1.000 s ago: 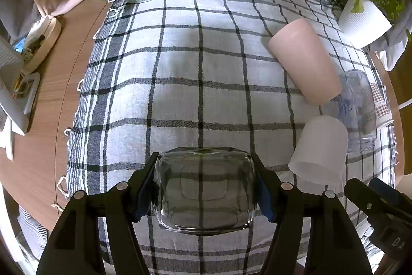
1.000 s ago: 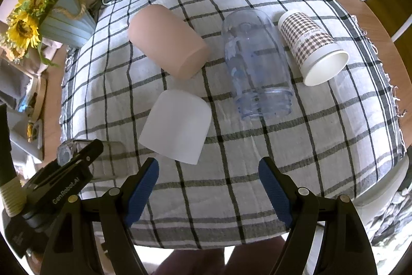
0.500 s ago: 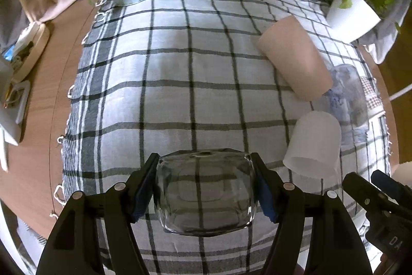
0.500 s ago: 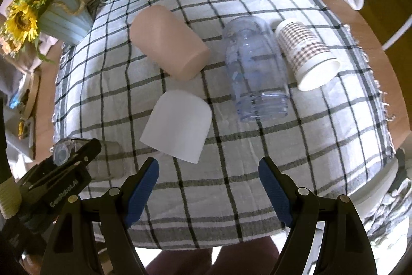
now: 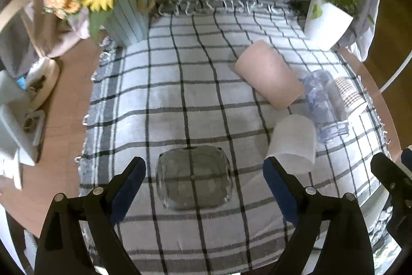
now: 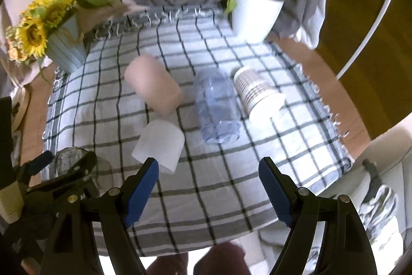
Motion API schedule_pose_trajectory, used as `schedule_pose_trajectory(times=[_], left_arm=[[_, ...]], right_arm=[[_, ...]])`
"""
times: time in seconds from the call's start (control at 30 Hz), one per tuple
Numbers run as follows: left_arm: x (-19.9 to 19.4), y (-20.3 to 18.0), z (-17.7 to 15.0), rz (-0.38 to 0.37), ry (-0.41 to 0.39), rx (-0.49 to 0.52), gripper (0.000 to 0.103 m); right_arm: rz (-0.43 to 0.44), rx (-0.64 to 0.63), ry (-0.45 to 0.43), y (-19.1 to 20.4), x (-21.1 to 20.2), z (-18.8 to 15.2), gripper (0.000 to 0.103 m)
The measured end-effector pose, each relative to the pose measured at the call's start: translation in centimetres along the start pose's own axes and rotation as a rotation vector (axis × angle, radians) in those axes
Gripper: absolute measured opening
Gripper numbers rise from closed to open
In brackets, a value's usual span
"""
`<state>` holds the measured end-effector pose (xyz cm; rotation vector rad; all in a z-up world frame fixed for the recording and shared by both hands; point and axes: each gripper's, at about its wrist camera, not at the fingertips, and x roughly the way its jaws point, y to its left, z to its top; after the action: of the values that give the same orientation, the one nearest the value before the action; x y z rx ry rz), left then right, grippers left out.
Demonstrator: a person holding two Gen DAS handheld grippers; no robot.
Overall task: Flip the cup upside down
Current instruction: 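Open the left gripper and withdraw it from the glass cup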
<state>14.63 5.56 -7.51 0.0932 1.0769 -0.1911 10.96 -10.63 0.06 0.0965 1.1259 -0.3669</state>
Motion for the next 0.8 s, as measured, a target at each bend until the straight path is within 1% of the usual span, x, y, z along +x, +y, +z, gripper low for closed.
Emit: schedule_pose_trajectory(times=[0.1,0.2,0.27,0.37,0.43,0.63,0.8], left_arm=[[-2.6,-0.6,-0.8,0.056,-0.073,-0.029,0.097],[-5.2,-1.3,-1.8,0.101,-0.121,-0.073,0.102],[-6.8,-1.8,-2.7,0.099,-0.150,-0.087,0.102],[-9.0,-2.6,-4.1,0.099,-0.171,-0.102,0.102],[-10.4,-3.1,-5.0,0.107,-0.189,-0.120,0.102],[-13.2,-4.0,-7.1,0.124,-0.225,-0.153,0.102],[-14.9,-4.6,-8.6,0.136,-0.246,-0.180,0.102]], right_arm=[[0.026,-0.010,-0.027,-0.9,-1.3,-0.6,0.080],[0.054,-0.029,-0.046,-2.0,-2.5,-1.3,0.080],[0.091,-0.050,-0.060,-3.0,-3.5,-1.9,0.080],[0.119,-0.051,-0.108,-4.4,-5.0,-2.9,0.080],[0.133,-0.056,-0.129,-5.1,-6.0,-3.5,0.084],[0.204,-0.091,-0.185,-6.7,-8.3,-5.3,0.085],[0.236,-0.099,-0.210,-7.6,-9.3,-6.5,0.085]])
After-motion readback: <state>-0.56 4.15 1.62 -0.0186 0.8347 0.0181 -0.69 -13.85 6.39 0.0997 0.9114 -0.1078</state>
